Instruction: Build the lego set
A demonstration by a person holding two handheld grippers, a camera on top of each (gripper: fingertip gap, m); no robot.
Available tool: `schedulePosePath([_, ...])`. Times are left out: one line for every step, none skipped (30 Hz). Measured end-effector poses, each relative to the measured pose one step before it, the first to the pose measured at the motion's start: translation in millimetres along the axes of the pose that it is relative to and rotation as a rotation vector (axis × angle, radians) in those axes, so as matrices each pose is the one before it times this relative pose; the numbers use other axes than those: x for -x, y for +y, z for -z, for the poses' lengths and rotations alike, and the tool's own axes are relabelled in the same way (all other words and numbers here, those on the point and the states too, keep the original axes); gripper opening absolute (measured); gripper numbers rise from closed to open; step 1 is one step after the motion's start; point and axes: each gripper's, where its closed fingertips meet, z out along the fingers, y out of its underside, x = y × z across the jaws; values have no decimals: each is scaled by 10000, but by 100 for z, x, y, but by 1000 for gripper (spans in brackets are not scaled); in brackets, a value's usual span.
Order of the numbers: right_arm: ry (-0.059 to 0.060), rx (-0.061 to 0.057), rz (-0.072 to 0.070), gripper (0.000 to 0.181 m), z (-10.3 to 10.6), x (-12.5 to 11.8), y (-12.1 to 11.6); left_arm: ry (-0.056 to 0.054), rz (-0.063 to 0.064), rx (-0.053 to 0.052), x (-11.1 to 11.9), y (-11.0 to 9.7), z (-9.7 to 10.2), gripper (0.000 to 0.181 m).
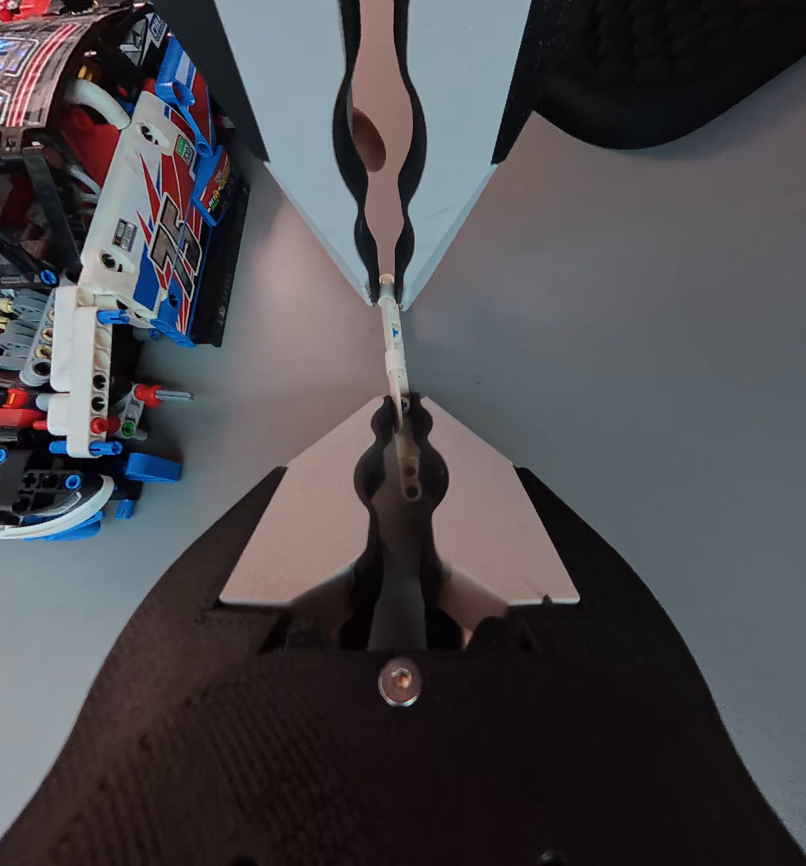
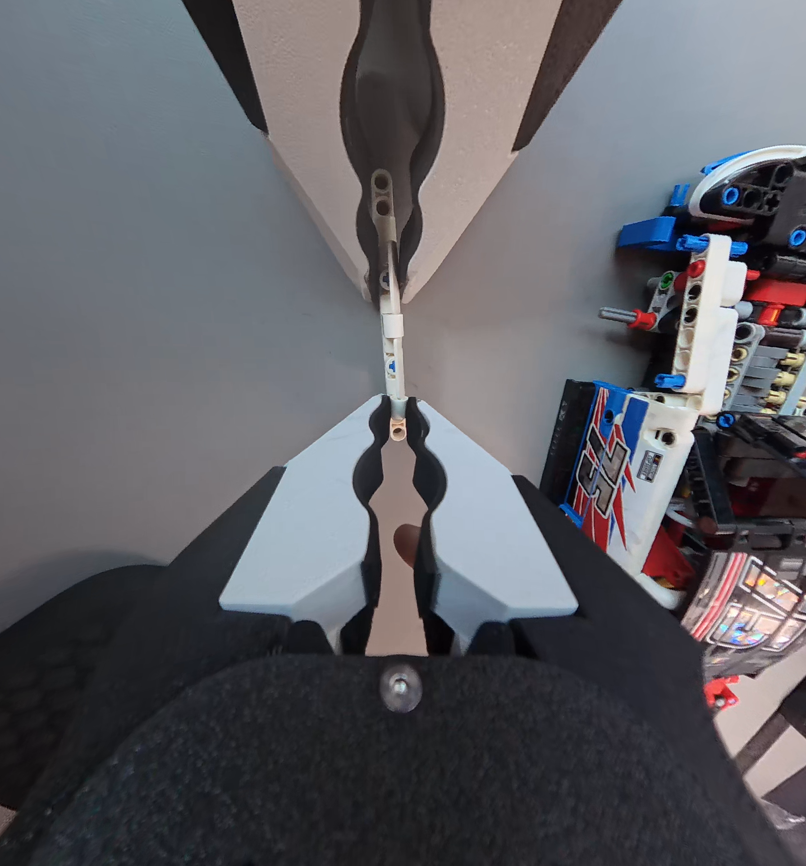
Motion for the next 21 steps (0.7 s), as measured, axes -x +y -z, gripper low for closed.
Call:
schedulePosePath([-90,98,124,5,-2,69,16,-14,25,4,31,1,-7,6])
schedulePosePath([-126,75,71,5,-16,12,23,-26,8,16,4,10,0,6])
schedulePosePath([-111,1,41,5,-12,0,3,-33,-35,-9,5,1,3,6])
schedulePosePath([-24,-13,46,5,-13,-5,19,-15,-16,-21,-1,10,5,6])
schedulePosePath([81,87,159,5,-4,21,73,12,-8,0,3,2,0,6])
schedulePosePath([52,84,158,5,-9,26,2,29,21,1,-3,-13,-9,6])
schedulePosePath([-107,72,64,5,4,67,-41,23,23,-2,30,-5,0,5])
schedulePosePath([-167,61,44,5,-17,13,10,16,-8,-2,25,2,-1,5])
schedulePosePath([-115,40,85,5,-23,-28,-15,-5,5,-3,-5,8,-3,5])
schedulePosePath([-21,19,57,5,-25,-32,-16,-25,-42,2,-6,2,11,6])
schedulePosePath([77,-27,66,5,-27,-37,-16,-10,-30,0,-22,1,10,6])
schedulePosePath([88,12,32,5,1,11,7,9,10,2,-3,-11,-3,6])
schedulePosePath([21,32,-10,5,-10,46,-13,36,57,-1,8,3,-11,6])
schedulePosePath([-209,5,-35,5,11,233,-52,28,95,7,17,-12,9,5])
schedulePosePath([-189,-9,-22,5,-8,150,-46,3,62,14,4,4,1,5])
schedulePosePath([-24,-22,-31,5,-39,-111,13,7,11,-2,-6,15,3,5])
schedulePosePath([37,-87,-103,5,-1,-75,-24,24,-12,-14,-31,24,27,6])
schedulePosePath([158,-95,-50,5,32,-104,12,-18,-17,-7,4,22,21,6])
schedulePosePath([89,-100,-112,5,34,-21,50,-27,-49,-1,0,7,3,6])
schedulePosePath([-17,-140,-302,5,70,-1,46,-40,-49,-5,10,4,5,6])
schedulePosePath([-87,-168,-302,5,85,62,105,-30,-30,-2,19,1,9,6])
